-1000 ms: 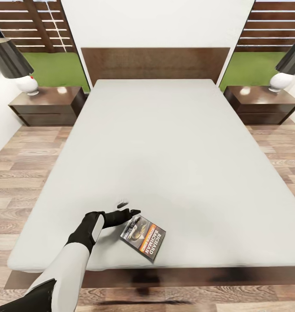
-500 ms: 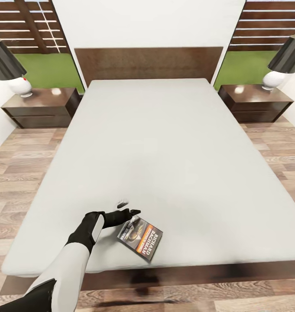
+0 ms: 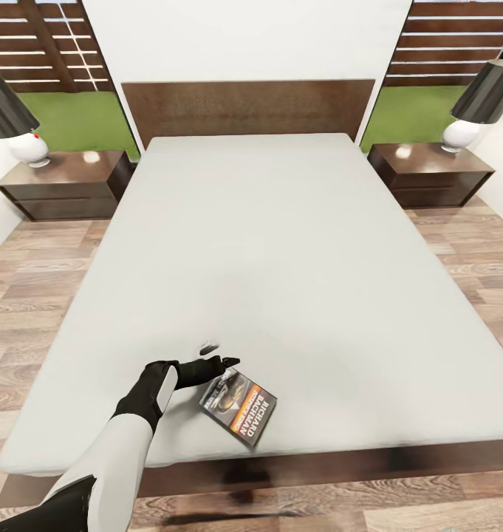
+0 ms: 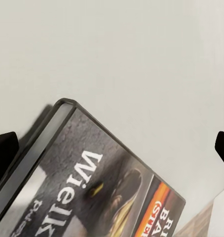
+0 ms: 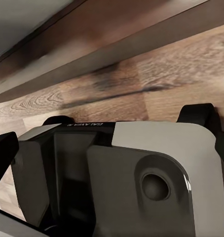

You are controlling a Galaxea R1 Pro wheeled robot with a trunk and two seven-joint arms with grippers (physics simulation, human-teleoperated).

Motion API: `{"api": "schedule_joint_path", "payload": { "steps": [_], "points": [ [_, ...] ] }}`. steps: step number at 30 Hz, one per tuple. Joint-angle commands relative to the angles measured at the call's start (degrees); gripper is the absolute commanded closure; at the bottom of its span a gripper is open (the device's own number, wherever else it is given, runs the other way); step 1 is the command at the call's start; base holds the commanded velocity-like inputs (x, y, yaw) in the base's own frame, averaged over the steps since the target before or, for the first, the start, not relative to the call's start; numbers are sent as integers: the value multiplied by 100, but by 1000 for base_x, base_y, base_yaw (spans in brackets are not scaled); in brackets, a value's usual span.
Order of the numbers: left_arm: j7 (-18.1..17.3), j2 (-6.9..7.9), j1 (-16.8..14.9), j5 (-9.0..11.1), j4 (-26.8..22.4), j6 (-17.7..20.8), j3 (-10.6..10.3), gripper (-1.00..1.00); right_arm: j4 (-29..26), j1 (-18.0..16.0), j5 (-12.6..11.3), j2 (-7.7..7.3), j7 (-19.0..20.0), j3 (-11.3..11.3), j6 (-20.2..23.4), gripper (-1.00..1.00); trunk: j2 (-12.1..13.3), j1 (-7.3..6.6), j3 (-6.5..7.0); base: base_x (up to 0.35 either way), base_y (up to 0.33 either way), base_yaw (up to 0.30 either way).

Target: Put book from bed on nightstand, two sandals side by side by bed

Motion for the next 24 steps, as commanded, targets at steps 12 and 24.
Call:
{"api": "schedule_joint_path", "payload": {
  "steps": [12,24],
  "points": [
    [-43,-10,-4,-51,-8,37,47,-100,4,-3,36,0,20,-42,-13,-100,-2,0,-4,-92,0,0],
    [-43,-10,-4,-51,-8,37,47,-100,4,-3,36,0,20,-43,-13,-100,-2,0,-4,-20,0,-35]
  ]
}}
